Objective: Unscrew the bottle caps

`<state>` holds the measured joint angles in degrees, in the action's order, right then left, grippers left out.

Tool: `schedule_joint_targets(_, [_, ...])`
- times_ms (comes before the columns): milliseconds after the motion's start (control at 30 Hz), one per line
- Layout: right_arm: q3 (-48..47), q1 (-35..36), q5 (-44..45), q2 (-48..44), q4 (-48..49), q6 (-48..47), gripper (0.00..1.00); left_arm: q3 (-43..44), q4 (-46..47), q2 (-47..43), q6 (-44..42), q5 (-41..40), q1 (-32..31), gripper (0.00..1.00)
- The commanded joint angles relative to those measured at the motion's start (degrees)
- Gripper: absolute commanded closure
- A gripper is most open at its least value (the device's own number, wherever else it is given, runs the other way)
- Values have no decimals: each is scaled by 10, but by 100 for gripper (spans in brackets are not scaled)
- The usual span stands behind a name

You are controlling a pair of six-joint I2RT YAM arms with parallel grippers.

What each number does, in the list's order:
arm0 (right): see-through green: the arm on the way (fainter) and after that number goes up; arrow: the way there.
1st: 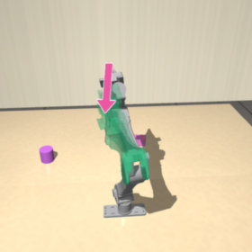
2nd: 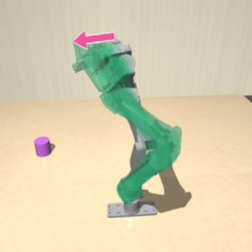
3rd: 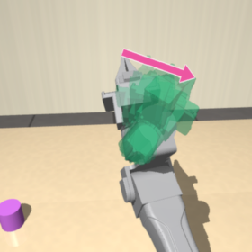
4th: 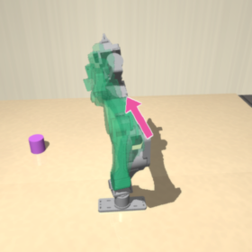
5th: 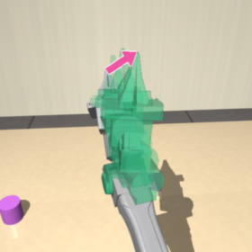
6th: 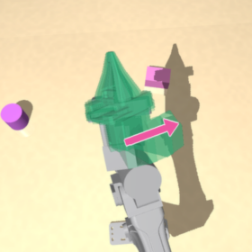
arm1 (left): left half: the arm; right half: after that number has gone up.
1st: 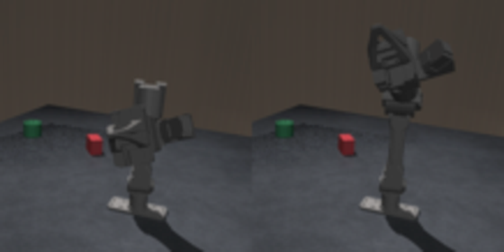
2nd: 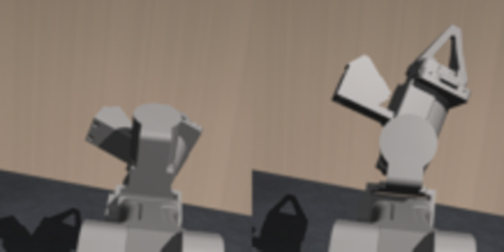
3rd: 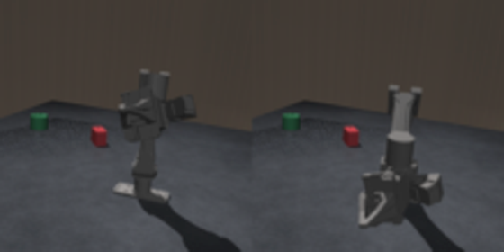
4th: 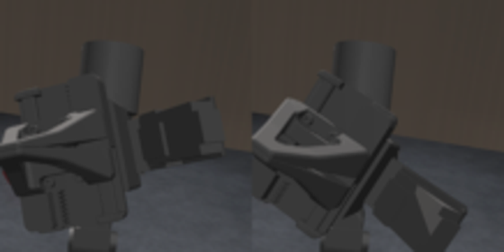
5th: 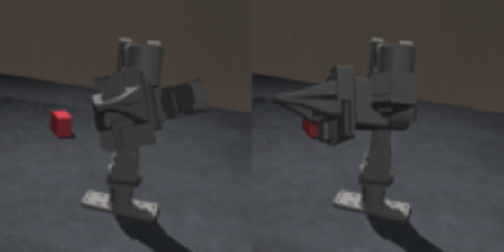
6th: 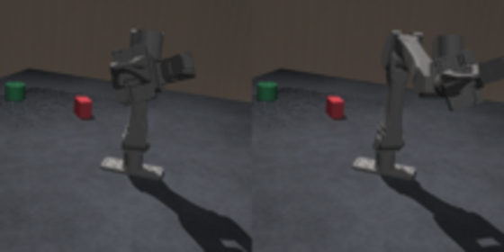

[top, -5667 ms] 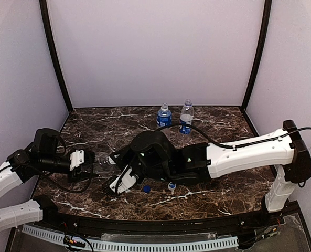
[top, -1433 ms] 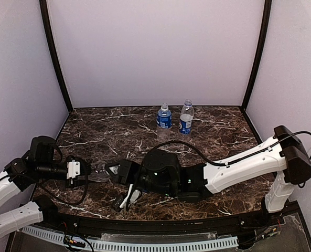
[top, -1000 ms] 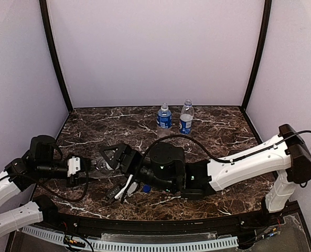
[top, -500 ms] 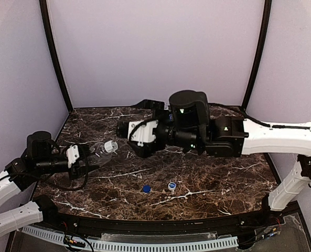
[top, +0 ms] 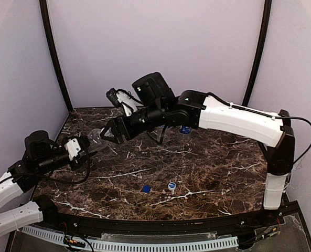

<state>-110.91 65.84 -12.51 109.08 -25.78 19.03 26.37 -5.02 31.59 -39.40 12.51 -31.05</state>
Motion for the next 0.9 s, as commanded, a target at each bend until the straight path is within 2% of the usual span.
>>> schedule_joint_targets(0, [-61, 10, -32, 38, -63, 57, 22, -12, 25, -6, -11, -8, -2, 55])
schedule_joint_targets(67, [-66, 12, -34, 47, -64, 52, 23, -14, 23, -11, -10, -8, -2, 55])
schedule_joint_targets(200, [-66, 14, -44, 56, -55, 49, 39, -13, 16, -11, -9, -4, -2, 55])
schedule_joint_targets(400, [-77, 13, -33, 53, -51, 39, 36, -13, 11, -11, -10, 6, -2, 55])
schedule_joint_targets(500, [-82, 13, -38, 54, -47, 38, 43, -12, 9, -11, -11, 8, -2, 55])
schedule_joint_targets(567, [-79, 13, -41, 57, -43, 39, 53, -12, 7, -11, -11, 11, -2, 55])
schedule_joint_targets(733, [-85, 13, -48, 67, -32, 35, 57, -10, -4, -13, -11, 22, -2, 55])
schedule_joint_targets(767, [-88, 12, -48, 70, -31, 34, 61, -9, -7, -13, -11, 23, -2, 55])
schedule_joint_targets(867, [-92, 12, -48, 75, -26, 25, 85, -4, -20, -15, -7, 41, -2, 55])
